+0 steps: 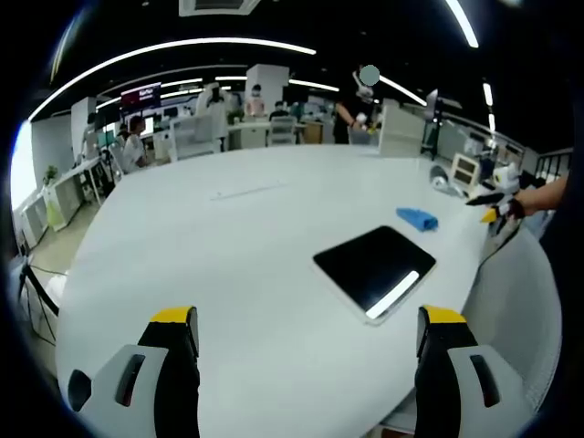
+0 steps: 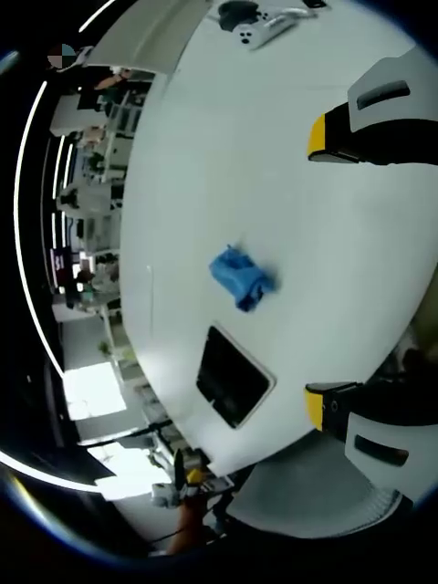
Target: Wipe the mirror surface with the cleaning cloth until all visible marks leave the cleaned area.
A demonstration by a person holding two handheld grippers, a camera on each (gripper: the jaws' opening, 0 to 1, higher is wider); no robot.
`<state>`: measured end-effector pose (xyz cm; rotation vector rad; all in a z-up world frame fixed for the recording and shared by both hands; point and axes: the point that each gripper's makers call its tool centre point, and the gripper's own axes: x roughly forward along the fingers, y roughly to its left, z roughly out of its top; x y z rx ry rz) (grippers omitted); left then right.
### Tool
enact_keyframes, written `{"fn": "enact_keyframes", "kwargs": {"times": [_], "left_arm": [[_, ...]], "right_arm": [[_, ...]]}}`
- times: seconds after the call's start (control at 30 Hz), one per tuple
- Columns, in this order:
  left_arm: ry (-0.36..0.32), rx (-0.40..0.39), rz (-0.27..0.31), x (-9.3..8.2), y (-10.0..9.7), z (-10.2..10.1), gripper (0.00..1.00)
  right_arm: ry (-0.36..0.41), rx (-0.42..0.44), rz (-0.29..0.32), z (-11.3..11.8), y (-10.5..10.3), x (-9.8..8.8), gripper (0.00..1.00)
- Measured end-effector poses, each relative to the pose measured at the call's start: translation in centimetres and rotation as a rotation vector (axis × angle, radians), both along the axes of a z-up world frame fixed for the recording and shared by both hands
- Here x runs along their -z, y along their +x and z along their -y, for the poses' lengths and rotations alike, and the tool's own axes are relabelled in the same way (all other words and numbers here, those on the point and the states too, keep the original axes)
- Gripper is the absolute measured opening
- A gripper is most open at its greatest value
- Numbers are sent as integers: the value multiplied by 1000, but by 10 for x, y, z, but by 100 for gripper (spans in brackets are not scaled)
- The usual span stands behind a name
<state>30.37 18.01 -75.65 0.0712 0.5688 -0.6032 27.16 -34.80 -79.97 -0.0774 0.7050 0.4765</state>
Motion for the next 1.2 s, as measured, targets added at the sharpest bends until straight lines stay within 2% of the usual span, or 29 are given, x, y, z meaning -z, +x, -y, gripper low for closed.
{"fn": "enact_keyframes", "kwargs": {"times": [1.03,1.2], "left_arm": [[-10,5,1,-2,0,1,100],[-12,4,1,-2,0,1,100]], "right_arm": [[43,60,0,2,3,-3,100],[40,48,23,-2,7,-6,100]]}}
